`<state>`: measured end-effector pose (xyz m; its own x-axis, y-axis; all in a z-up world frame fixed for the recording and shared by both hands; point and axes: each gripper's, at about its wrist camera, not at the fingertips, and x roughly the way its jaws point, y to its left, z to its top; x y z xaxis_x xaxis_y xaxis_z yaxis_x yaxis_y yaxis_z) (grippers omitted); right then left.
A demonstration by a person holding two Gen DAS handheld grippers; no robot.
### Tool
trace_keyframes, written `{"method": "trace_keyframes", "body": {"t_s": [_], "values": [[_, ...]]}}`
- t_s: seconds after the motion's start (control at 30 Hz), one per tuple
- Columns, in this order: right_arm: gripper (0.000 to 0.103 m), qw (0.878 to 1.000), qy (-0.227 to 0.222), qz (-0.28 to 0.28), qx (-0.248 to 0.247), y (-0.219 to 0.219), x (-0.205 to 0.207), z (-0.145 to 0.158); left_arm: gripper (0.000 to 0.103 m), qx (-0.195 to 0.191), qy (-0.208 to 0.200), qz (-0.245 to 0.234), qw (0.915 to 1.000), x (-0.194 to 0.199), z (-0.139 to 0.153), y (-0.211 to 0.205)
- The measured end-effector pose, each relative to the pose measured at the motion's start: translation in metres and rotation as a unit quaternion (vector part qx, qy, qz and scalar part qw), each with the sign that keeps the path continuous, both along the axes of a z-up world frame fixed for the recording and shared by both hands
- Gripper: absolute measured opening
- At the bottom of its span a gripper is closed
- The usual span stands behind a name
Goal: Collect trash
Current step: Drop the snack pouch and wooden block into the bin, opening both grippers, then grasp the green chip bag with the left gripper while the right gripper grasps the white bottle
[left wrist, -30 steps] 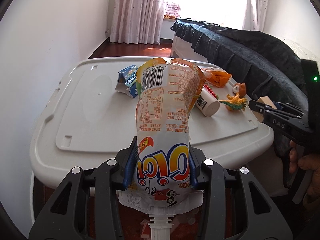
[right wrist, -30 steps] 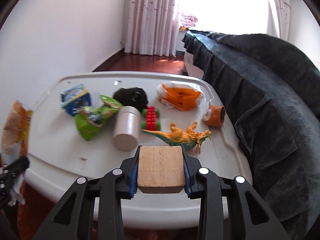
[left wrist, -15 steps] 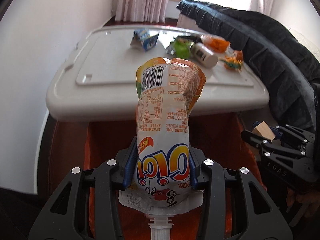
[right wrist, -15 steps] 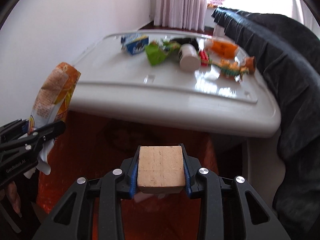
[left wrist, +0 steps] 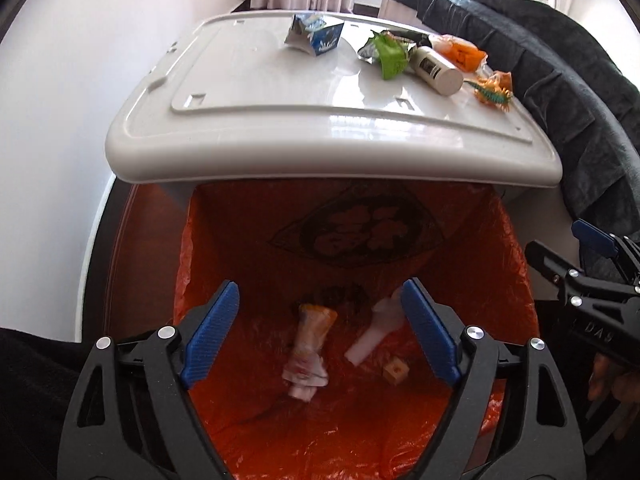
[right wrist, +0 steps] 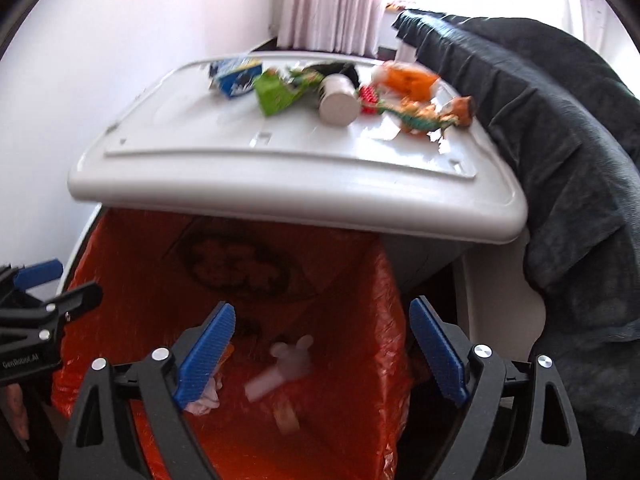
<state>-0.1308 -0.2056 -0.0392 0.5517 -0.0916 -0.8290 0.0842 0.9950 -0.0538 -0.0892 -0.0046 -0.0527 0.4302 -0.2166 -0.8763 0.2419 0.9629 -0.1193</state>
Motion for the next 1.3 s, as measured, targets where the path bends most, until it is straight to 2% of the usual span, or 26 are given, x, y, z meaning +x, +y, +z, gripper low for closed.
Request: {"method": "trace_keyframes", "body": {"t_s": [0.2, 0.3, 0.43, 0.57, 0.67, 0.8, 1.03, 1.2, 1.3], "values": [[0.089, 1.000, -0.017, -0.005, 0.001, -0.005, 0.001, 0.006, 0.082, -0.004, -0.027, -0.014, 0.9995, 0.005, 0.012, -0.008], [0.089, 0.999, -0.032, -0.010, -0.008, -0.008, 0.005, 0.014, 0.083, -0.010, -0.053, -0.030, 0.9981, 0.014, 0.025, -0.017], [0.089, 0.997, -0.064, -0.029, -0.019, -0.022, 0.014, 0.035, 0.083, -0.036, -0.083, -0.045, 0.9949, 0.046, 0.043, -0.032], [0.091, 0.993, -0.102, -0.049, -0.017, -0.042, 0.026, 0.063, 0.083, -0.054, -0.095, -0.054, 0.9925, 0.088, 0.052, -0.052], [0.092, 0.990, -0.127, -0.061, -0.021, -0.053, 0.037, 0.080, 0.083, -0.042, -0.102, -0.062, 0.9920, 0.125, 0.048, -0.074], [0.093, 0.987, -0.141, -0.068, -0.039, -0.061, 0.049, 0.086, 0.083, -0.050, -0.091, -0.063, 0.9926, 0.163, 0.040, -0.095], [0.093, 0.989, -0.124, -0.072, -0.030, -0.075, 0.060, 0.068, 0.083, -0.017, -0.088, -0.067, 0.9938, 0.212, 0.015, -0.127], [0.093, 0.991, -0.113, -0.073, -0.009, -0.078, 0.060, 0.059, 0.083, 0.005, -0.080, -0.053, 0.9953, 0.242, -0.003, -0.139], [0.093, 0.992, -0.112, -0.064, -0.009, -0.075, 0.061, 0.056, 0.083, 0.001, -0.077, -0.054, 0.9955, 0.255, -0.011, -0.146]]}}
